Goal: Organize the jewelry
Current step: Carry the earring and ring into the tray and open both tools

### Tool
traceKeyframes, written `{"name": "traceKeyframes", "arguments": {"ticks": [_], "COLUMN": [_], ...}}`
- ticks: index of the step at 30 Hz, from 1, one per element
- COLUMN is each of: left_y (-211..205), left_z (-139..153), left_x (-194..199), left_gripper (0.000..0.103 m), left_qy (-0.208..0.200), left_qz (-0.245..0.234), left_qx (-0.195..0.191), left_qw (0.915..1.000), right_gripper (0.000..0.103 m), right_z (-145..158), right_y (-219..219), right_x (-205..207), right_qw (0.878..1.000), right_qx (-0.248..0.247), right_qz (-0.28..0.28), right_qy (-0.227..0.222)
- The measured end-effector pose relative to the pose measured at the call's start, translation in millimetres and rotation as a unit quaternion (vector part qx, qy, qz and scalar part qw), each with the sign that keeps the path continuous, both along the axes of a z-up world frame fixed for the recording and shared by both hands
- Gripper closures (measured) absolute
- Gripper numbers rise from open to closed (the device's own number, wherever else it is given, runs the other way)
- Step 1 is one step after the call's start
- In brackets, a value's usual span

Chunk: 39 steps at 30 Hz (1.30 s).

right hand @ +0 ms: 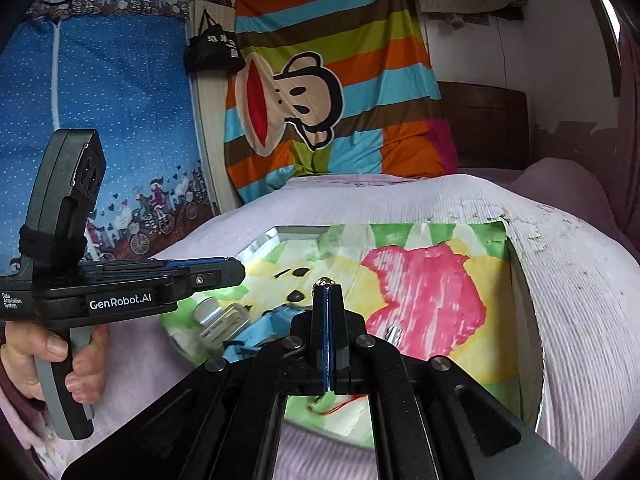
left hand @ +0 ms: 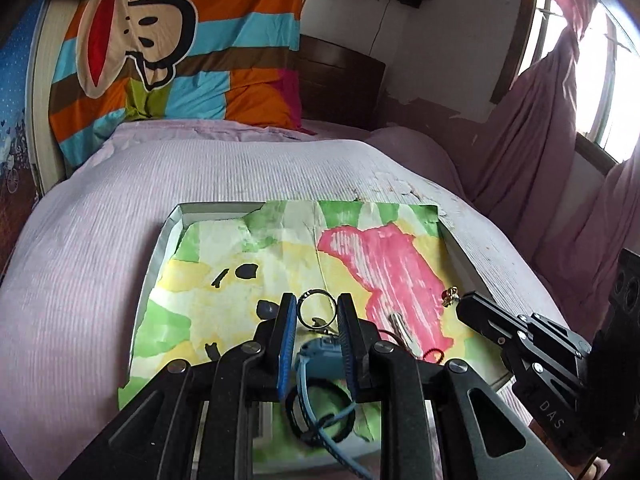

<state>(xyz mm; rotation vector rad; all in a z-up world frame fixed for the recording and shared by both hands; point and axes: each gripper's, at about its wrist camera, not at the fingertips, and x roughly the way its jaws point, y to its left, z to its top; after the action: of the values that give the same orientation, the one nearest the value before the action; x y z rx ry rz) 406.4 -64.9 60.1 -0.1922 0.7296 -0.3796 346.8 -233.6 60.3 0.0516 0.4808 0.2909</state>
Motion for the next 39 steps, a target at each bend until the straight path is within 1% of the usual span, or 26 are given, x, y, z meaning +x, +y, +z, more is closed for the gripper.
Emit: {"name": "traceKeyframes", "arguments": {"ticks": [1, 4, 7, 9, 12, 15, 18, 19, 20, 22, 24, 25, 26, 27, 29, 30, 31, 32, 33, 36, 38, 39], "left_y": [-2, -11, -18, -18, -17, -14, -10, -10, -10, -8, -7, -6, -6, -5, -3, -3, -1, 1, 3, 11, 17, 20], "left_z": [-4, -19, -31, -38, -38, -38, -38, -38, -37, -37, -37, -37, -36, -36, -33, -32, -31, -30, -30, -28, -26, -26], "left_x": [9, 28, 34, 37, 38, 37, 35, 33, 32, 27, 23, 21, 18, 14, 5, 1, -3, -7, -10, -19, -26, -30], "left_gripper": [0.083, 0.083, 0.083, 0.083, 0.083, 0.083, 0.076, 0.070, 0.062, 0.055, 0.053, 0.050, 0.044, 0.042, 0.032, 0.029, 0.025, 0.022, 0.021, 0.012, 0.007, 0.005], "left_qy": [0.016, 0.048, 0.066, 0.079, 0.084, 0.088, 0.087, 0.084, 0.080, 0.072, 0.064, 0.059, 0.054, 0.046, 0.028, 0.018, 0.011, 0.005, 0.000, -0.017, -0.031, -0.038], "left_qz": [0.001, 0.006, 0.003, 0.002, 0.004, 0.009, 0.014, 0.016, 0.019, 0.021, 0.024, 0.026, 0.029, 0.033, 0.036, 0.039, 0.045, 0.050, 0.054, 0.069, 0.082, 0.088], "left_qx": [0.000, 0.022, 0.035, 0.035, 0.028, 0.027, 0.021, 0.021, 0.022, 0.018, 0.019, 0.020, 0.022, 0.024, 0.026, 0.030, 0.034, 0.036, 0.035, 0.035, 0.035, 0.034], "left_qw": [0.9999, 0.9986, 0.9972, 0.9963, 0.9961, 0.9957, 0.9959, 0.9961, 0.9964, 0.9970, 0.9975, 0.9977, 0.9979, 0.9981, 0.9986, 0.9986, 0.9984, 0.9981, 0.9979, 0.9968, 0.9955, 0.9948], "right_gripper": [0.102, 0.102, 0.102, 0.102, 0.102, 0.102, 0.102, 0.102, 0.102, 0.102, 0.102, 0.102, 0.102, 0.102, 0.098, 0.092, 0.081, 0.075, 0.067, 0.065, 0.058, 0.052], "right_z": [0, -9, -26, -37, -52, -60, -66, -67, -68, -69, -70, -69, -68, -67, -65, -63, -62, -60, -59, -53, -49, -46], "right_y": [-1, -6, -8, -6, -6, -2, 0, 0, 0, -1, -1, -2, -3, -3, -5, -7, -10, -11, -12, -15, -17, -18], "right_x": [9, 38, 60, 67, 72, 75, 77, 77, 77, 75, 72, 70, 67, 65, 59, 55, 51, 48, 44, 36, 28, 23], "right_qw": [1.000, 0.999, 0.995, 0.993, 0.990, 0.988, 0.987, 0.987, 0.987, 0.987, 0.988, 0.989, 0.989, 0.990, 0.991, 0.992, 0.992, 0.993, 0.993, 0.994, 0.995, 0.995], "right_qx": [-0.001, 0.005, 0.013, 0.012, 0.013, 0.008, 0.011, 0.012, 0.013, 0.014, 0.011, 0.009, 0.008, 0.009, 0.008, 0.010, 0.013, 0.014, 0.015, 0.015, 0.012, 0.010], "right_qz": [-0.007, -0.019, -0.027, -0.032, -0.034, -0.031, -0.036, -0.038, -0.039, -0.041, -0.044, -0.047, -0.049, -0.051, -0.057, -0.060, -0.063, -0.067, -0.071, -0.080, -0.085, -0.090], "right_qy": [0.008, 0.049, 0.094, 0.113, 0.137, 0.150, 0.158, 0.158, 0.157, 0.154, 0.148, 0.142, 0.137, 0.132, 0.121, 0.113, 0.106, 0.098, 0.088, 0.069, 0.055, 0.044]}}
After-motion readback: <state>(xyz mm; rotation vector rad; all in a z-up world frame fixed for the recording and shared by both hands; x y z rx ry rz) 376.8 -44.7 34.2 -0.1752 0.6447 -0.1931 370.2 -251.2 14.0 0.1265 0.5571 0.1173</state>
